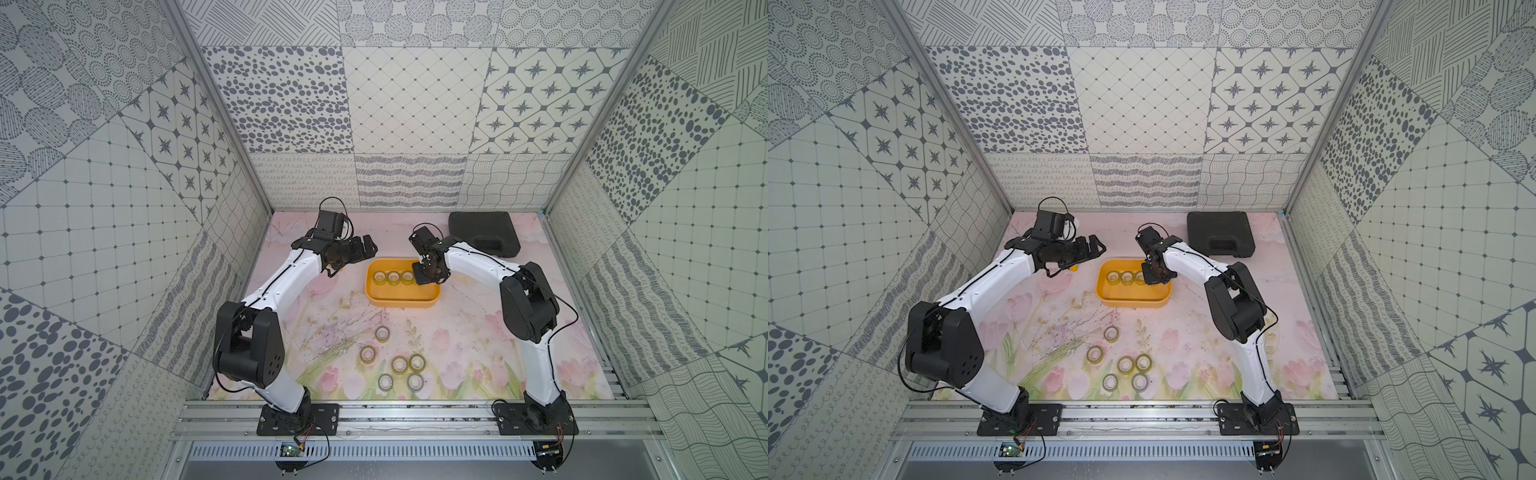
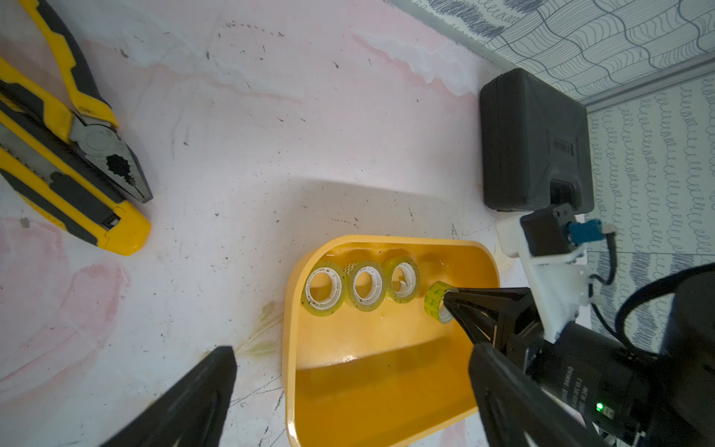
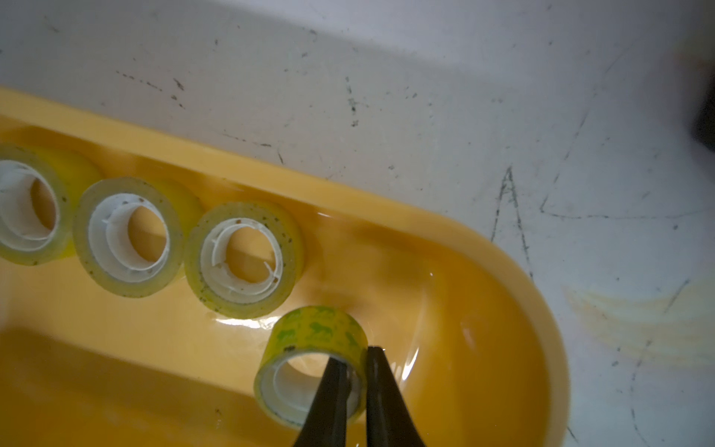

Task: Put the transparent tape into the storage box
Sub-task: Place the tape in the storage box.

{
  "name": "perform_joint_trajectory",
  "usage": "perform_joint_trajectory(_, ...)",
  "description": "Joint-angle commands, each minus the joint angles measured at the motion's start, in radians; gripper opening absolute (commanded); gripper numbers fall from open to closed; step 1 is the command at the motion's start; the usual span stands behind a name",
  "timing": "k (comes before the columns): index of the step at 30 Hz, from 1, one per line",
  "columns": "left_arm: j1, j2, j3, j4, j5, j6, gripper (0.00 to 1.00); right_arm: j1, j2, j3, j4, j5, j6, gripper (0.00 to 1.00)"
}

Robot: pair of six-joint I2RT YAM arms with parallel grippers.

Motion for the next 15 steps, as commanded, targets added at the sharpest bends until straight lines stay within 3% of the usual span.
perform_joint_trajectory(1, 0.012, -0.009, 0.011, 0.022, -0.025, 0.026, 0.99, -0.009, 0.023, 0.043, 0.007, 0.058, -0.007, 0.10)
perform_joint_trajectory(9, 0.014, -0.005, 0.009, 0.027, -0.009, 0.021, 0.99, -0.019, 0.079, 0.089, -0.012, 0.106, -0.016, 0.12)
perform_joint_trajectory(15, 0.014, -0.005, 0.009, 0.027, -0.007, 0.019, 0.99, -0.020, 0.105, 0.126, -0.020, 0.090, -0.008, 0.23)
